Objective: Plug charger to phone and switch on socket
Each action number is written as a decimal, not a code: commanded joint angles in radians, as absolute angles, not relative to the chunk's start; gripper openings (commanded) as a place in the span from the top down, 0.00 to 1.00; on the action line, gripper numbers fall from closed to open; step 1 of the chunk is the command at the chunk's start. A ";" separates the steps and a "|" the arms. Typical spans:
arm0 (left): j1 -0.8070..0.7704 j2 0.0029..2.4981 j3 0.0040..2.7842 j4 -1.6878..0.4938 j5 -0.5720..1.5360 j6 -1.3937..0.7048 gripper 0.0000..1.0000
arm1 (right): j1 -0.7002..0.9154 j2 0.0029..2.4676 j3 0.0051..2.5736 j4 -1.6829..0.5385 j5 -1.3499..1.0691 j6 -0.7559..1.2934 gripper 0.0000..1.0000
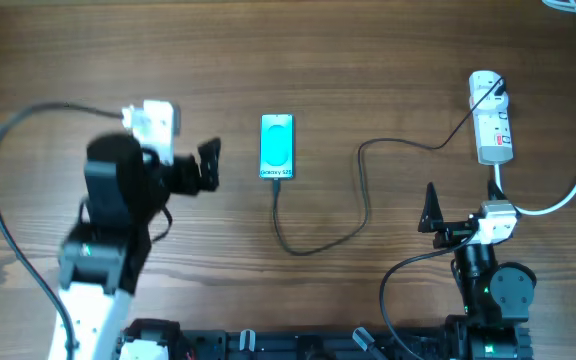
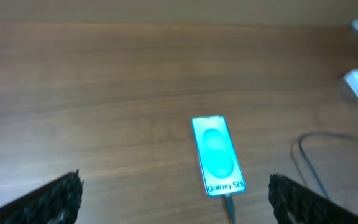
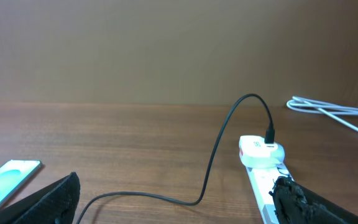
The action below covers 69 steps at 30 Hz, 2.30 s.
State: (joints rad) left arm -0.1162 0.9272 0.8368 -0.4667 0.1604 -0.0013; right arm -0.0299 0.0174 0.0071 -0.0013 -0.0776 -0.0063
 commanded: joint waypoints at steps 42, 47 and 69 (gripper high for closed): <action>0.064 0.035 0.026 0.094 0.223 -0.091 0.00 | -0.033 0.005 0.005 0.001 -0.064 -0.023 0.00; 0.064 0.003 0.006 0.099 0.207 -0.091 0.00 | -0.033 0.005 0.005 0.001 -0.064 -0.023 0.00; 0.064 0.003 0.006 -0.070 0.114 -0.029 0.00 | -0.033 0.005 0.005 0.001 -0.065 -0.024 0.00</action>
